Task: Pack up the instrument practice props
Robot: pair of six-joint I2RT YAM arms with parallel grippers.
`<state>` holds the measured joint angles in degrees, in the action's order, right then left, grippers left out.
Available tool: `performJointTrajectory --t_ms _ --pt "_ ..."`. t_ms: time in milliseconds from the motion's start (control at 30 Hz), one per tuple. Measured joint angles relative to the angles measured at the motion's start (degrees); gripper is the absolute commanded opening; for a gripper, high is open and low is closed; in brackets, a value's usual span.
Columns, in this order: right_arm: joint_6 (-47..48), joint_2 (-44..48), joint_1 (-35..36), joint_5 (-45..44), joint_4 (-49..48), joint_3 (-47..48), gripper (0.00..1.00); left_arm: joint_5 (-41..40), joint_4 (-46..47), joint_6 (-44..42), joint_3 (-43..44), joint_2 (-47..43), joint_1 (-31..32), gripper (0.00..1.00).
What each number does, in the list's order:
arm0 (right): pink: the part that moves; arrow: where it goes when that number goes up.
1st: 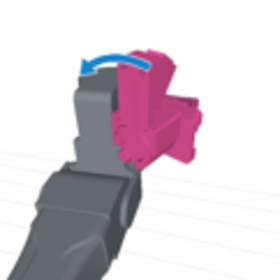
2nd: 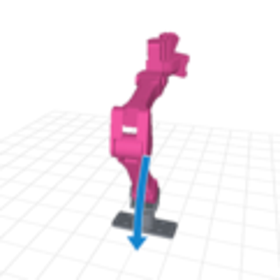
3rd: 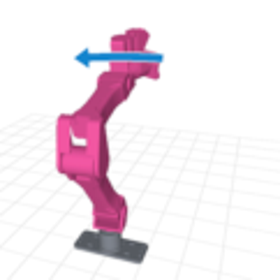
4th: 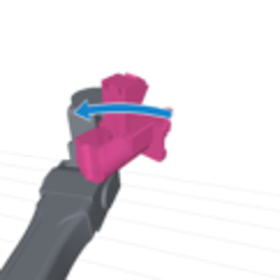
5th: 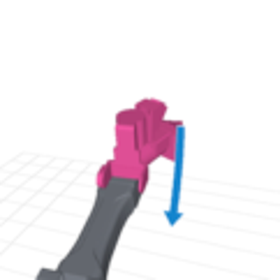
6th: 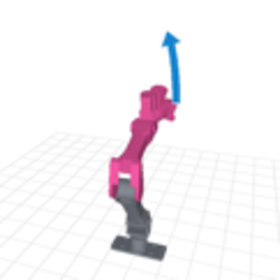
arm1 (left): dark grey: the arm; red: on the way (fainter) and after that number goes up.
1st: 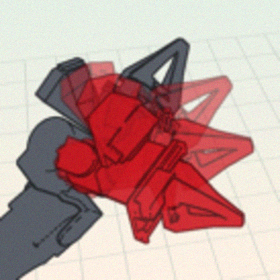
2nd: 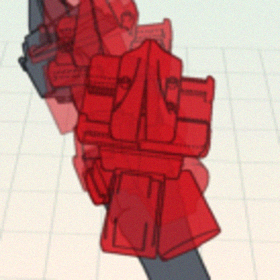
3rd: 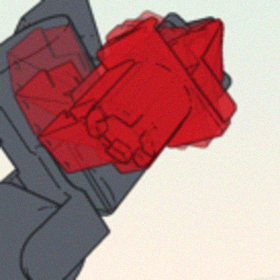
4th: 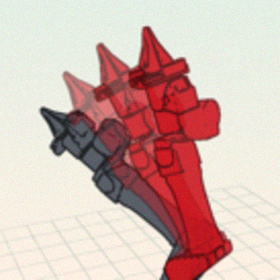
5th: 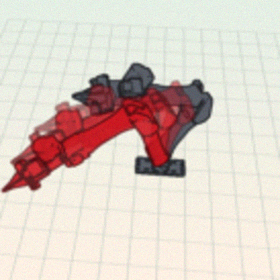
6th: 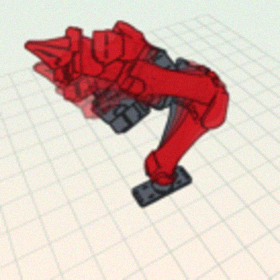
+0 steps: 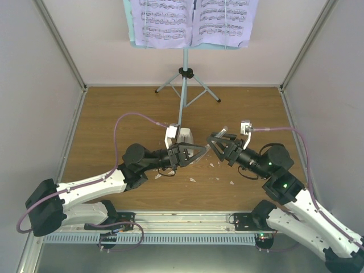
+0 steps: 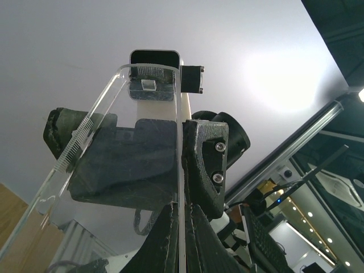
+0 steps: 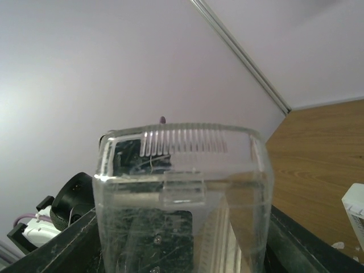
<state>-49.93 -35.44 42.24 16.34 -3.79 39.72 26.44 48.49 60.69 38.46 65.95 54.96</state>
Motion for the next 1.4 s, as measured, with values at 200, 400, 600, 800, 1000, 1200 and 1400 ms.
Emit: performJointTrajectory --t_ms 200,400,600,800,1000,1200,1400 --pt "0.7 0.9 0.0 -0.9 1.5 -0.1 0.56 -1.3 -3.6 -1.8 0.0 -0.9 0.0 0.54" --pt "3.5 2.4 0.0 -4.0 5.7 -0.1 0.55 -5.6 -15.3 -6.1 0.0 -6.9 0.0 0.93" --pt "7.8 4.1 0.0 -9.8 14.4 -0.1 0.55 -14.7 -30.3 -10.8 -2.4 -15.6 -0.8 0.99" --pt "9.6 5.9 0.0 -13.0 19.3 -0.5 0.55 -18.0 -38.7 -14.6 -9.5 -13.7 -7.2 0.98" --pt "9.5 6.7 0.0 -13.5 20.2 -2.5 0.55 -15.9 -36.5 -20.2 -15.7 -4.9 -13.5 0.79" --pt "9.4 7.1 0.0 -13.6 21.0 -3.0 0.55 -13.4 -27.0 -25.1 -15.5 4.2 -17.4 0.63" --pt "9.0 8.3 0.0 -13.7 21.0 -3.1 0.55 -10.0 -22.1 -28.6 -13.7 13.1 -19.1 0.57"
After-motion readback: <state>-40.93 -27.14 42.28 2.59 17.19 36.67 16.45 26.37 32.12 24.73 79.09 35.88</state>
